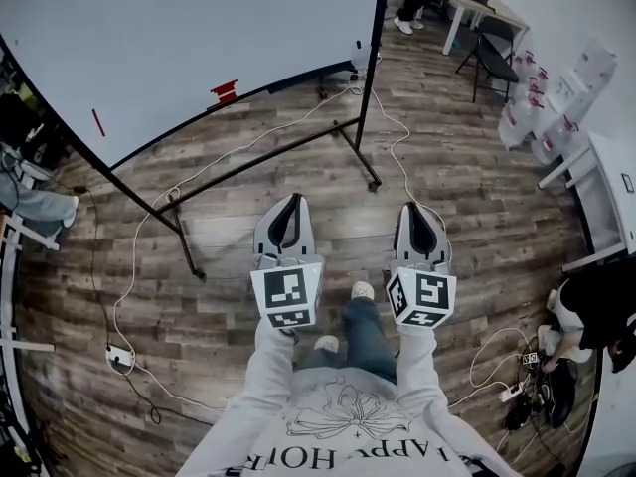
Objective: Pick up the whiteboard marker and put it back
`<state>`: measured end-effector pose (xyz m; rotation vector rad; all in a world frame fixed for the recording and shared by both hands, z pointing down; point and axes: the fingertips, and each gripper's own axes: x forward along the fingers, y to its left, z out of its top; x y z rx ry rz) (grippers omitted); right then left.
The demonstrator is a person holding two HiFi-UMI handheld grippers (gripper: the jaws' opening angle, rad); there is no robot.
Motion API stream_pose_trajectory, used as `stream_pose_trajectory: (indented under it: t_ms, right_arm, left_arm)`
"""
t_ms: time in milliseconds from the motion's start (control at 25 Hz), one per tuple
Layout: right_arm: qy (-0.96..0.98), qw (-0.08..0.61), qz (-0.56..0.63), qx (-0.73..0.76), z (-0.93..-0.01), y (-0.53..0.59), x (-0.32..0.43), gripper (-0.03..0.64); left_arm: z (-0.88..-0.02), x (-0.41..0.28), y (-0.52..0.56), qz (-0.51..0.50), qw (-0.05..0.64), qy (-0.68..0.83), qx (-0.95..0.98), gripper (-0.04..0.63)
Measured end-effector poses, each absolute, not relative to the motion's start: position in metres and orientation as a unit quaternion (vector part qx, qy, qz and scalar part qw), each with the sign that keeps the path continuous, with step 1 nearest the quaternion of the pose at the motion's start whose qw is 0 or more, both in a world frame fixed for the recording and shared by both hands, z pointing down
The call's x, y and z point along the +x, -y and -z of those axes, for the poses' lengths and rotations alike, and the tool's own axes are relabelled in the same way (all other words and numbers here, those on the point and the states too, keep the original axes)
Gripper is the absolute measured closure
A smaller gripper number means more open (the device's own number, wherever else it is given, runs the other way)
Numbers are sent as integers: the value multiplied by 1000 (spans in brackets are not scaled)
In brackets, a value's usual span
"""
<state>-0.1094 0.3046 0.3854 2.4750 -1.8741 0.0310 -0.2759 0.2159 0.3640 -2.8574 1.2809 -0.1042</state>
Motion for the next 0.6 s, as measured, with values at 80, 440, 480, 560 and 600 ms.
stream_pose_trajectory:
  t_ms: [80, 440, 480, 560, 600]
  right_arm:
    - [605, 15, -13, 796, -389, -289, -94, 612]
    - [622, 7, -8, 783, -387, -191, -6, 612]
    - [626, 8, -7, 780, -386, -179, 5, 612]
    - [633, 9, -4, 774, -381, -157, 29, 612]
    - [637, 9, -2, 771, -378, -146, 41, 612]
  left_arm:
    - [-368, -263, -201, 34, 3, -413, -910, 588]
    - [-369, -182, -114, 34, 7, -437, -899, 588]
    - [-368, -171, -104, 34, 7, -441, -897, 588]
    - [-365, -148, -85, 34, 8, -447, -894, 588]
    - [-362, -136, -76, 33, 9, -450, -892, 588]
